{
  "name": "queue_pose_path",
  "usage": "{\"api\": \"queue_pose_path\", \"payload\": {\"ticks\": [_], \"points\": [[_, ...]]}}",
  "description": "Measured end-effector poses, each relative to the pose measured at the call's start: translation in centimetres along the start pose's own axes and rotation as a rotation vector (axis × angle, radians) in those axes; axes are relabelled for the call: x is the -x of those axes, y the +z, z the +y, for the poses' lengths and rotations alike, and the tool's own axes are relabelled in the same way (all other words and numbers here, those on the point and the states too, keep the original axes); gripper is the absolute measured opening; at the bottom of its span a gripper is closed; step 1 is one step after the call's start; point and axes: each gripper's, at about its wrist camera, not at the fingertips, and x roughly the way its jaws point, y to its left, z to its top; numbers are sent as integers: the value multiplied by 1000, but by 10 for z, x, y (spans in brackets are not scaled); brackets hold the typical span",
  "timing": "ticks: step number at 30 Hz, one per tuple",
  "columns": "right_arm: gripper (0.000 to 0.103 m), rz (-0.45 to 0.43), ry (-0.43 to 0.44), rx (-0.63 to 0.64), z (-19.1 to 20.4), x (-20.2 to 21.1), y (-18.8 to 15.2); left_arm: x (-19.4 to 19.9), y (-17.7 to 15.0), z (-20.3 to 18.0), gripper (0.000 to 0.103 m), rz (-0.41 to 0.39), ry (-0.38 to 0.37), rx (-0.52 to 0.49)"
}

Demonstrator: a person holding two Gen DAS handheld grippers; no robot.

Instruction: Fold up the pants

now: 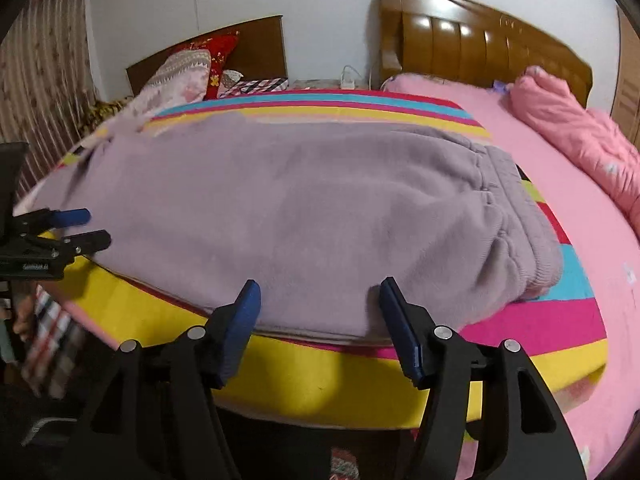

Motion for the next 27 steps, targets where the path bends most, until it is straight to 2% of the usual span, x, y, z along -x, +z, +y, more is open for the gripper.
{"api": "queue_pose_path", "payload": {"ticks": [1,4,6,7,8,10,11,13,16,17,18,19,20,22,27], "points": [[60,-7,2,-3,-3,4,3,3,8,1,93,-14,-21,1],[60,-58,25,-21,-12,14,17,15,60,-11,94,-81,-57,-42],[61,-58,23,-30,-18,9,28,1,105,-30,96,-58,-80,-115],[61,-48,21,-24,-17,6,32,-10,120,-37,96,-44,-67,-144],[62,-35,23,-8,-11,-1,41,-36,140,-45,96,-9,-11,-192],[69,-4,27,47,-2,-17,62,-71,160,-51,94,45,59,-224],[75,22,25,68,1,-26,71,-91,169,-53,93,66,71,-229],[79,89,39,95,4,-47,87,-120,177,-61,93,92,14,-267],[81,166,30,116,4,-71,97,-146,167,-72,93,113,1,-338],[81,192,32,124,4,-78,95,-160,158,-79,99,121,25,-386],[82,237,34,132,2,-88,88,-165,155,-80,102,71,55,-402],[82,249,36,141,1,-91,81,-169,157,-75,102,48,59,-375],[82,216,53,146,-3,-86,74,-173,162,-65,102,75,17,-319],[82,210,71,138,-10,-77,66,-180,168,-53,102,91,0,-269],[82,234,64,140,-17,-63,56,-184,172,-48,102,82,2,-269]]}}
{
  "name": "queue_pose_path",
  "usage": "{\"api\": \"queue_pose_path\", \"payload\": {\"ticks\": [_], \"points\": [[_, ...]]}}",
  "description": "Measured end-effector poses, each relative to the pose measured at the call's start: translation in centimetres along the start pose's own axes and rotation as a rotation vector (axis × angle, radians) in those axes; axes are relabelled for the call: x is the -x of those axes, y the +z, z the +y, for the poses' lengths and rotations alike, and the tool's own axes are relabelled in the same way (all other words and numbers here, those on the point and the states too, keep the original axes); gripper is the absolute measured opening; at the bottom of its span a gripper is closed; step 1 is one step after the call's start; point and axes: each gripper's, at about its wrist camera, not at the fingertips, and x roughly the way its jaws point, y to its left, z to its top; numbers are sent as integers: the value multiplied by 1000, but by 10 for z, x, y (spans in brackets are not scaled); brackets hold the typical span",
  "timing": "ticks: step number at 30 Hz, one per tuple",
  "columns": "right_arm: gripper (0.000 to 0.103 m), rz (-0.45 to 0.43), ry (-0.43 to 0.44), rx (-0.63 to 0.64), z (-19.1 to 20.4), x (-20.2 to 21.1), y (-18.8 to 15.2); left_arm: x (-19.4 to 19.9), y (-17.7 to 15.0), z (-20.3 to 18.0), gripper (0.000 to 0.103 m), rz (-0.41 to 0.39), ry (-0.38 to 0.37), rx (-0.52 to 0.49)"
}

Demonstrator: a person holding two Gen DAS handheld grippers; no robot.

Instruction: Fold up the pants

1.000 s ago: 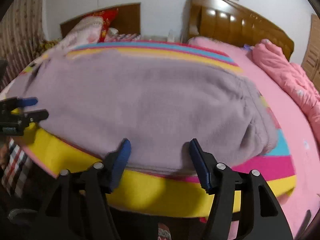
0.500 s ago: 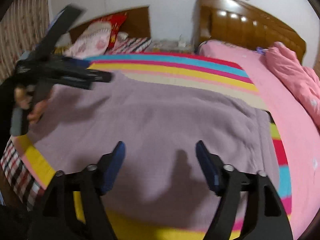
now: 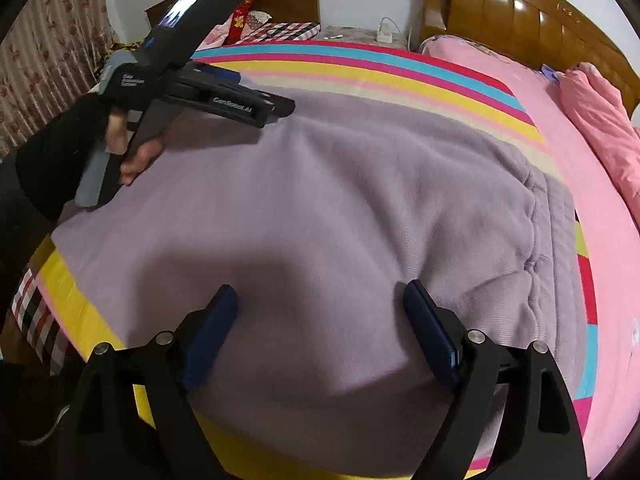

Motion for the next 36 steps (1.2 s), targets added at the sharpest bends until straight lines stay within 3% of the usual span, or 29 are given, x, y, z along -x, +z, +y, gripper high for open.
{"api": "queue_pose_path", "payload": {"ticks": [3,5,8,9,12,16,21,30,34,36], "points": [[82,-57,-28,6,11,10,21,2,-6,-1,102,-4,1,1],[82,-101,17,-7,15,12,37,4,-4,-8,102,-5,4,0],[86,-47,-39,40,29,-13,43,4,-4,-12,102,-6,8,0],[89,7,-77,58,30,-30,40,4,-2,-15,102,-5,7,0],[90,-14,-17,-9,16,-24,26,6,-4,-15,102,-5,4,2],[90,19,-58,9,17,-9,13,6,-4,-13,102,-4,2,2],[91,-1,-72,-61,10,-2,-3,6,-4,-13,102,-4,0,2],[93,-37,-57,-65,9,-9,-11,8,-4,-10,102,-9,-8,7],[93,-30,-69,-59,10,-9,-11,44,-14,5,101,-102,31,81],[93,-25,-86,-56,13,-7,-9,90,-32,21,101,-199,4,149]]}}
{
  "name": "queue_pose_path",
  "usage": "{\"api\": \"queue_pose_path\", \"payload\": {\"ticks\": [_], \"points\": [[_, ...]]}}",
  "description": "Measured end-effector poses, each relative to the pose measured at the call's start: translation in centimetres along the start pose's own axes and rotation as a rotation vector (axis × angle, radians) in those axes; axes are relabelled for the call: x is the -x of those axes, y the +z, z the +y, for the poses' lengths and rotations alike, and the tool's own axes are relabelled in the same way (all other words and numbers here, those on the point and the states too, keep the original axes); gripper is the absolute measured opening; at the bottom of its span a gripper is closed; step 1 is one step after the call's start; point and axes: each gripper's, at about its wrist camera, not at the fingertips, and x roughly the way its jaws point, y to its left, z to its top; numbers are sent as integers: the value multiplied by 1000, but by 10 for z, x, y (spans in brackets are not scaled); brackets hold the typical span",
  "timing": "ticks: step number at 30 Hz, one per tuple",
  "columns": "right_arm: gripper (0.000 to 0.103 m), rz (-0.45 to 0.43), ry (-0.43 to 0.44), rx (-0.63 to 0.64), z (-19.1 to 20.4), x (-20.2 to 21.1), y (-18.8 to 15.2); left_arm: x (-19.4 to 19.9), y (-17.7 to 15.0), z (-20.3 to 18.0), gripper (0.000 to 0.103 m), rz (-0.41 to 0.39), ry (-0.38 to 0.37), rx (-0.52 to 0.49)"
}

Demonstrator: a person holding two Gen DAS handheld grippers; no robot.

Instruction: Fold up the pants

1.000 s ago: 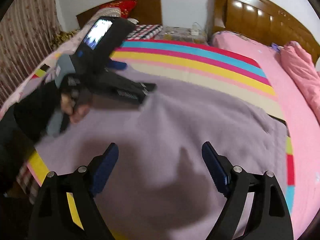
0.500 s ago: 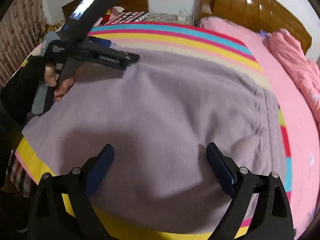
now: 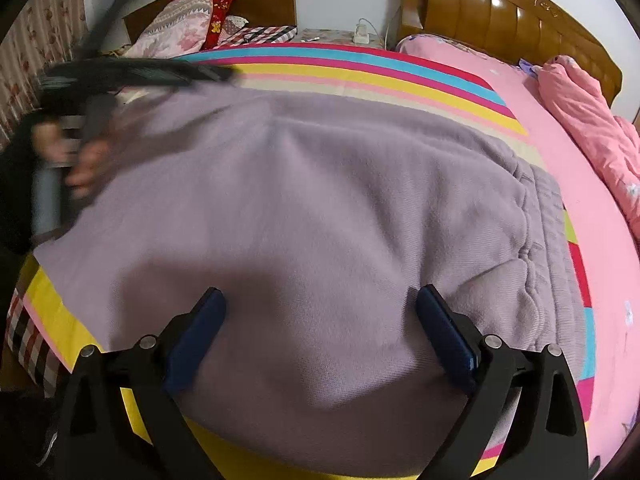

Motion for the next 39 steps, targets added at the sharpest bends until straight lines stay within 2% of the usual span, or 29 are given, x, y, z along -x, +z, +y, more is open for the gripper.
{"api": "queue_pose_path", "payload": {"ticks": [2,3,5,7,10,11,13,14,15,16,18,20,23,26,27,30,32,33,36,38,39], "points": [[93,-2,-34,11,4,4,1,55,-16,25,101,-97,-4,55],[93,-24,-57,13,8,10,4,82,-30,43,101,-133,29,91],[93,-85,-42,6,15,22,11,126,-59,84,101,-184,86,180],[93,-155,14,13,30,35,23,154,-89,129,101,-186,147,273],[93,-207,111,99,69,37,49,183,-140,198,101,-127,342,403],[93,-216,162,145,87,35,60,195,-161,224,101,-113,402,461],[93,-238,253,254,134,30,89,219,-195,268,101,-117,473,597],[93,-252,285,291,149,29,99,231,-208,285,101,-128,495,657],[93,-271,354,357,177,27,118,243,-222,301,101,-144,510,718],[93,-280,415,408,200,23,134,256,-239,320,101,-168,520,792],[93,-277,536,512,256,11,171,270,-261,344,101,-186,541,876],[92,-242,605,605,311,-5,205,276,-282,367,101,-170,555,951],[87,-151,698,703,398,-35,244,274,-304,398,100,-157,523,1051],[78,-77,727,803,484,-70,272,266,-305,417,98,-131,546,1055],[73,-56,740,840,516,-81,278,262,-304,424,96,-127,542,1048],[64,0,792,892,583,-102,289,251,-300,444,91,-130,534,1055],[61,44,815,920,616,-117,285,243,-302,454,91,-121,534,1074],[54,63,817,939,629,-124,282,240,-302,460,91,-122,537,1079],[44,123,828,993,653,-140,267,235,-301,462,86,-118,567,1057],[35,109,856,1012,655,-141,260,235,-303,462,57,-106,605,1053],[25,98,862,1014,653,-139,259,235,-303,463,48,-114,610,1041]]}}
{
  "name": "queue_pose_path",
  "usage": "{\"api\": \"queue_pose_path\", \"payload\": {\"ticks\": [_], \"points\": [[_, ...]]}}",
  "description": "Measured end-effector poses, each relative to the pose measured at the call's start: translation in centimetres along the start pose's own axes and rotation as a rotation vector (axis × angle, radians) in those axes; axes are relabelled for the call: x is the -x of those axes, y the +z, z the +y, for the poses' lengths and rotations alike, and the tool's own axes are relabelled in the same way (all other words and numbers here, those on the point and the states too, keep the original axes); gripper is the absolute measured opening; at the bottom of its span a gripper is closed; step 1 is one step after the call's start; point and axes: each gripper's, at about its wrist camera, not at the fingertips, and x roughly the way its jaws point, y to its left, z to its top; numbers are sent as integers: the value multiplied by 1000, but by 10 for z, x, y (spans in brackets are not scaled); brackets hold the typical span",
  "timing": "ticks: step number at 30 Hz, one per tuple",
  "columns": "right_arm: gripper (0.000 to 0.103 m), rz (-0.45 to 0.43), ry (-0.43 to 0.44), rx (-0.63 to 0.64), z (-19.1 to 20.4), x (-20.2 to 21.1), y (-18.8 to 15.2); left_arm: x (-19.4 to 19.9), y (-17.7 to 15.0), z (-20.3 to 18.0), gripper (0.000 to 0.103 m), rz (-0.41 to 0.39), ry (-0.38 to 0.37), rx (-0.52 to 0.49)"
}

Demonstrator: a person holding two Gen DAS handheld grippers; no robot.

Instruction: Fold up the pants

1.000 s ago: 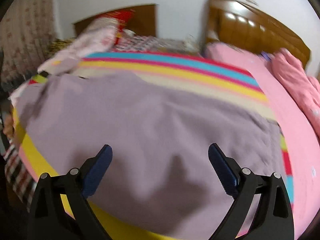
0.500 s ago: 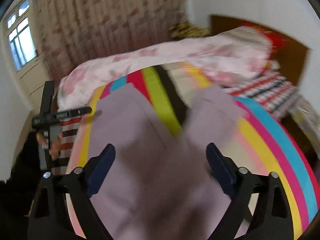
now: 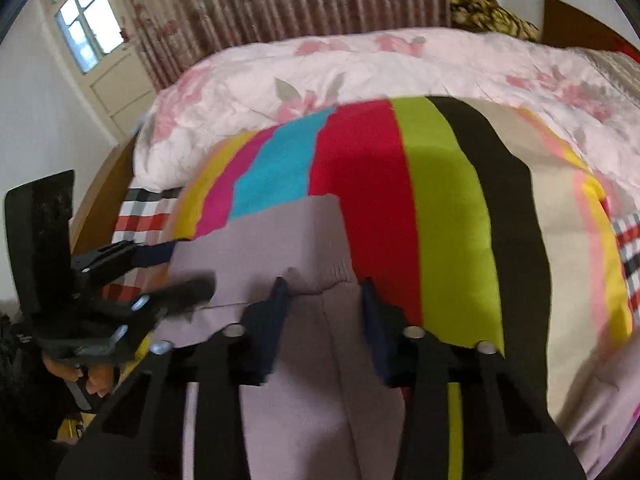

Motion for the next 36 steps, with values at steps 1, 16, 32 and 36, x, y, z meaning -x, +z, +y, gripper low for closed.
{"api": "queue_pose_path", "payload": {"ticks": [1,16,32,36], "points": [[18,-11,-8,4,0,1,0,3,1,0,24,-15,2,-12],[17,-32,-164,-34,-2,-11,10,-7,15,-21,15,-16,88,-99],[57,-214,-187,-669,-143,168,-140,76,-23,-102,101,-90,-78,-230],[57,-180,-81,-837,-161,161,-198,45,-48,-131,101,38,-137,-298]]}}
